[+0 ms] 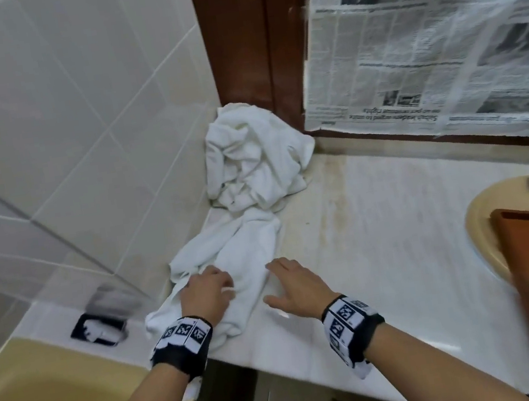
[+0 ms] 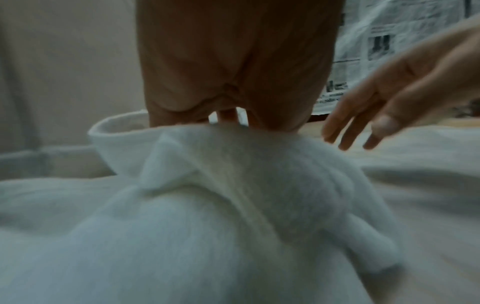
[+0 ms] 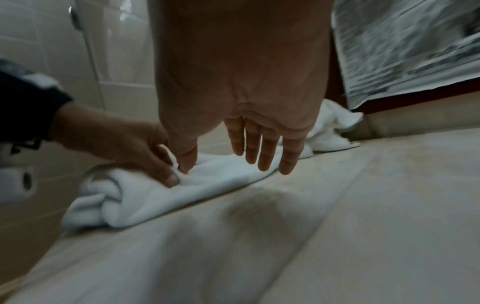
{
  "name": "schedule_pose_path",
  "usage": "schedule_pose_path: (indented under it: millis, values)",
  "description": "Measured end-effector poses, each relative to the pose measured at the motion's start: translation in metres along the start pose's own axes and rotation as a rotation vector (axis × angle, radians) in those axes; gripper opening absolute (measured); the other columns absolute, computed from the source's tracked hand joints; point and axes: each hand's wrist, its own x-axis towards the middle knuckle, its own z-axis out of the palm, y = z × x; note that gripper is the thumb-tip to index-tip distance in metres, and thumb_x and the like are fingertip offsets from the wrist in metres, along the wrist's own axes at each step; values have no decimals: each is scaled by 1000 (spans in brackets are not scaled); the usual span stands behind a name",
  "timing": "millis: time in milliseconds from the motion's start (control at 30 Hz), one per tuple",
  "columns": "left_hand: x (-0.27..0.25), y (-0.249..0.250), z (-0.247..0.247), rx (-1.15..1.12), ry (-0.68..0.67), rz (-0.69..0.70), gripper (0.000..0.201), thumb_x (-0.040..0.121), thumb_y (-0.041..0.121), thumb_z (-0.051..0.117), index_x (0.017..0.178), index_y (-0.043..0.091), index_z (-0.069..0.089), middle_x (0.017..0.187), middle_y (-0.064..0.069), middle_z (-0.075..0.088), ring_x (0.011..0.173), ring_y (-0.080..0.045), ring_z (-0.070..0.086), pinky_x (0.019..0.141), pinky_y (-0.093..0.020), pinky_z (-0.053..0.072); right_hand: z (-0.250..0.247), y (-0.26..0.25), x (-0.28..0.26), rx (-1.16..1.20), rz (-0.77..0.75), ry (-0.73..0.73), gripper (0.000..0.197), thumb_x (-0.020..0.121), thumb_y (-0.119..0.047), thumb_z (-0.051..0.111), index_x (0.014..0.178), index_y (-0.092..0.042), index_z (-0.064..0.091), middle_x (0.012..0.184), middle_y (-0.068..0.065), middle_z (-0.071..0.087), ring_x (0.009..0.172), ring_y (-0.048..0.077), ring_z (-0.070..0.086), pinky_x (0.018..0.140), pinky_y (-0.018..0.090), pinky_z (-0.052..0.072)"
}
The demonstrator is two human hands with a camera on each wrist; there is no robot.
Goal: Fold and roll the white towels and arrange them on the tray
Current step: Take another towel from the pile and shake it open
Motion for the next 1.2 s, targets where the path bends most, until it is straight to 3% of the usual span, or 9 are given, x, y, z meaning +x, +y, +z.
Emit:
schedule_pose_path:
  millis: [133,267,367,500,600,767,933,1100,1200]
  values:
    - [-4,2,-3,-313,104,28,8,89,33,68,91,26,69,87,8,68,86,-12,63,81,-32,48,23,-17,16,-101,-64,-54,88,75,-75,54,140,-17,41,134,3,47,115,25,48,89,44,45]
    - [-14,21,-24,-597,205,84,11,88,29,73,85,21,67,74,9,67,72,3,59,68,-13,40,22,-21,15,102,-34,129,20,90,-37,56,92,-19,49,90,0,53,81,24,51,67,36,39]
    - [-19,32,-45,-705,185,120,23,79,35,82,88,22,66,75,6,65,64,-3,56,63,-13,42,-8,-12,1,272,40,269,14,86,-32,54,78,-21,50,70,-2,58,66,23,55,60,37,44]
    - [-27,50,-50,-745,2,235,49,64,40,92,100,28,61,76,9,57,55,-4,51,57,-15,41,-60,0,-38,411,72,439,9,88,-20,64,80,-19,61,70,-4,66,62,7,58,62,23,48]
    - [-28,64,-39,-599,-19,377,33,75,34,85,98,27,61,81,8,60,61,-6,55,65,-18,43,-89,6,-77,444,82,504,12,92,-19,64,80,-16,62,69,-6,64,58,3,53,57,14,41]
    - [-43,94,-15,-470,-144,509,23,79,56,58,96,40,61,102,18,60,88,-2,57,83,-27,50,-109,20,-137,520,171,601,24,99,-25,56,81,-10,58,63,-6,50,57,6,40,55,18,34]
    - [-82,141,2,-756,-356,554,44,82,67,63,113,37,66,112,21,67,99,6,60,84,-15,46,-108,36,-177,551,254,682,23,100,-26,55,81,-14,57,66,-4,54,59,7,44,57,20,35]
    - [-96,171,19,-637,-197,626,11,92,37,65,91,27,61,83,9,66,77,-4,59,75,-28,50,-94,53,-201,528,283,709,21,101,-29,52,86,-15,54,69,-2,56,60,7,46,57,20,36]
    - [-100,174,24,-623,-81,564,7,96,33,60,94,27,58,78,8,62,69,-4,56,66,-18,42,-83,71,-214,369,361,685,12,96,-25,55,105,-17,54,89,-4,56,80,9,52,72,25,39]
